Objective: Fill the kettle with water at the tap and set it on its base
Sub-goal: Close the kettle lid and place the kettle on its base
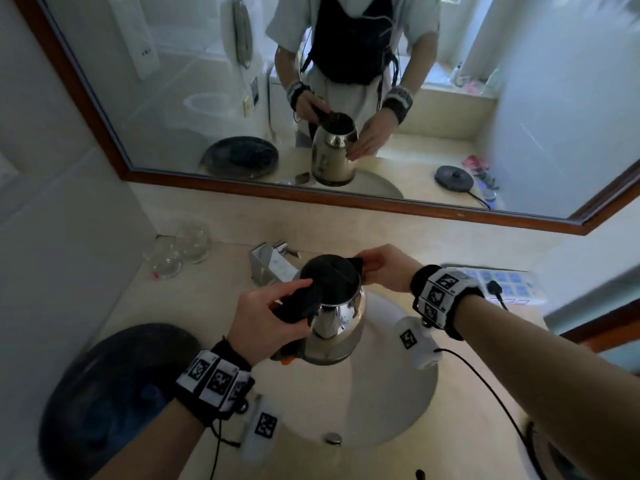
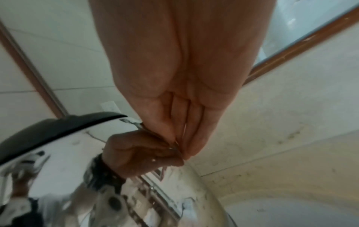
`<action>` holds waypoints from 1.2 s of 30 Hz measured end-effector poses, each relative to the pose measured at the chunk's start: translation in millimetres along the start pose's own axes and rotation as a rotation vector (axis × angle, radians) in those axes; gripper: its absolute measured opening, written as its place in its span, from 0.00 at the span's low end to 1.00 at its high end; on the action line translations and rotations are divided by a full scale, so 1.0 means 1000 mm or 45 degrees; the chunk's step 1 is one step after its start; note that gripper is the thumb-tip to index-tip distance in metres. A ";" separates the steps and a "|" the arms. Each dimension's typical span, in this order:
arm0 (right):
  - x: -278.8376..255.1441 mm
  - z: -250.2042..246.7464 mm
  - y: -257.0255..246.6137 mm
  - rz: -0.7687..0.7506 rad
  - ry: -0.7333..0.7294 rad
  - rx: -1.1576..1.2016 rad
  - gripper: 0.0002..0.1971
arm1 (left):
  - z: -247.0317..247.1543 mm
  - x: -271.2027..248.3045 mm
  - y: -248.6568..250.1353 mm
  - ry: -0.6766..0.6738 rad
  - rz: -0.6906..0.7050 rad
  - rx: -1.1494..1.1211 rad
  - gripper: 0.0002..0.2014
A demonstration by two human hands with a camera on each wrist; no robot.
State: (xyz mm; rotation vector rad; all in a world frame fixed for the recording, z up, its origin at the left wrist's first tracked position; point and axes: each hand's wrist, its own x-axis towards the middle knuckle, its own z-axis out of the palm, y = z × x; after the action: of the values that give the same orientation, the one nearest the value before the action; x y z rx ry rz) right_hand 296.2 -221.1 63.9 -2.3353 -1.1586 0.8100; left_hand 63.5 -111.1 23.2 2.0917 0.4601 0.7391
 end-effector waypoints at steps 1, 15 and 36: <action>-0.002 0.001 0.002 0.044 0.015 0.107 0.16 | -0.001 0.001 0.000 -0.023 0.012 -0.005 0.28; -0.075 -0.007 0.019 0.267 0.424 0.700 0.18 | -0.005 0.026 0.028 -0.364 -0.046 -0.201 0.30; -0.286 -0.097 0.207 0.382 0.825 0.907 0.17 | 0.218 -0.006 0.196 -0.609 0.024 -0.326 0.31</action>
State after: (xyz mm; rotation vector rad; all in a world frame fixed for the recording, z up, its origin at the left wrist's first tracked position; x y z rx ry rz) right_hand 340.3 -582.1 106.2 -1.9236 -0.1914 0.3913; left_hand 211.7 -357.8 80.1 1.9446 0.0752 0.2703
